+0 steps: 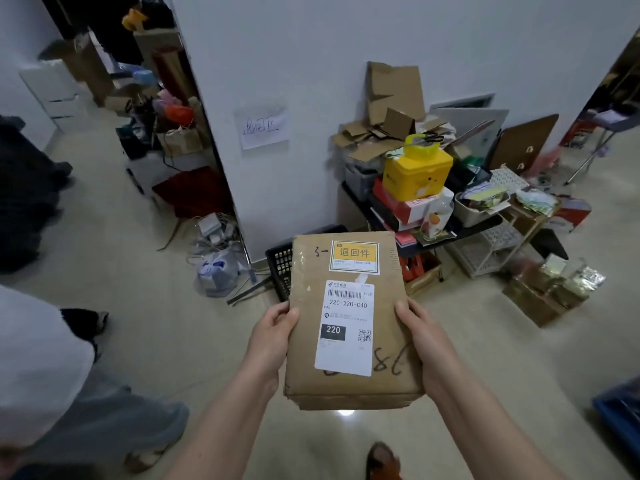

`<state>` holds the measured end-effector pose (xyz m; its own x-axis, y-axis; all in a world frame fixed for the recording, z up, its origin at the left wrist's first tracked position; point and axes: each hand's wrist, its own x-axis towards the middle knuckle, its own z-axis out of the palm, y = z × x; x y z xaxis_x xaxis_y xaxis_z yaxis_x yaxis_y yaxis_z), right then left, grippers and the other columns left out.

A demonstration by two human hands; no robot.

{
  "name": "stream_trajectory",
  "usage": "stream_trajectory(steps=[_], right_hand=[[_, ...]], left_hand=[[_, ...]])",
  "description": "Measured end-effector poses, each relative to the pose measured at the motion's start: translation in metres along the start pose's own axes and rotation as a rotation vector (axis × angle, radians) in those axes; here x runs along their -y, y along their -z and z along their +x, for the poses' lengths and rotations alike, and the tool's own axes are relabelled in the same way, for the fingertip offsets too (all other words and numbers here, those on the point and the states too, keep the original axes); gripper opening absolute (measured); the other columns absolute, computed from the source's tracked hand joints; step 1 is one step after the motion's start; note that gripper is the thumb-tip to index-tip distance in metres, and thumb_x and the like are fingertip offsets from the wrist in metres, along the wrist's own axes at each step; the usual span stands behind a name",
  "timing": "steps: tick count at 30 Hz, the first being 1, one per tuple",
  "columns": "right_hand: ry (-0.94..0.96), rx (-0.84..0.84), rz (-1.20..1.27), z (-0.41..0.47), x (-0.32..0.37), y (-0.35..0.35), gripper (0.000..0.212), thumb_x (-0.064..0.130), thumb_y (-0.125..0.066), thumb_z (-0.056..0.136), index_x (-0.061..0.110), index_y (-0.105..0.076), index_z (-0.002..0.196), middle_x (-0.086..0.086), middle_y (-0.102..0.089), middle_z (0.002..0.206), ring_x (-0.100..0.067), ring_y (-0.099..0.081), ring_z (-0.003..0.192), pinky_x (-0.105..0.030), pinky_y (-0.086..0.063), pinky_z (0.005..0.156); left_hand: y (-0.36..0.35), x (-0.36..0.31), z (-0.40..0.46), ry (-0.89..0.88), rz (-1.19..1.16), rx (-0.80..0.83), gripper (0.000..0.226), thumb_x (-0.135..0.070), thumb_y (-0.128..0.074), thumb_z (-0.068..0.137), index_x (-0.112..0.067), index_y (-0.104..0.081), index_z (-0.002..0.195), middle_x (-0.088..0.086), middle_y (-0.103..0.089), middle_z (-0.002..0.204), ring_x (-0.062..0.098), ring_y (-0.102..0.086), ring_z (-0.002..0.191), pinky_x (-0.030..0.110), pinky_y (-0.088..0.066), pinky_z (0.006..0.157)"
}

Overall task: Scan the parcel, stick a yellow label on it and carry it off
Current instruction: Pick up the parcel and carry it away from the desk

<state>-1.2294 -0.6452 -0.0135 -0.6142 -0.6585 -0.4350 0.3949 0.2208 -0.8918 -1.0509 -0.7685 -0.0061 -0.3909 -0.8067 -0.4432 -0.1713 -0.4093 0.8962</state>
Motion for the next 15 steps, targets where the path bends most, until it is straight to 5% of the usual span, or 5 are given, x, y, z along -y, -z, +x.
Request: stream_trajectory(steps=[15], right_hand=[[-0.053,0.058,-0.203,0.319,0.109,-0.045,0.04,0.036,-0.051,0.094,0.022,-0.05,0.132,-0.002,-0.069,0.105,-0.017,-0.068,0.09,-0.028,-0.051,0.065]], left_hand=[[-0.066,-0.097,0.296,0.074,-0.025,-0.151,0.009,-0.011,-0.059,0.09,-0.013,-0.062,0.098,0.005,-0.07,0.094,0.018,-0.063,0.079,0.032,-0.051,0.076]])
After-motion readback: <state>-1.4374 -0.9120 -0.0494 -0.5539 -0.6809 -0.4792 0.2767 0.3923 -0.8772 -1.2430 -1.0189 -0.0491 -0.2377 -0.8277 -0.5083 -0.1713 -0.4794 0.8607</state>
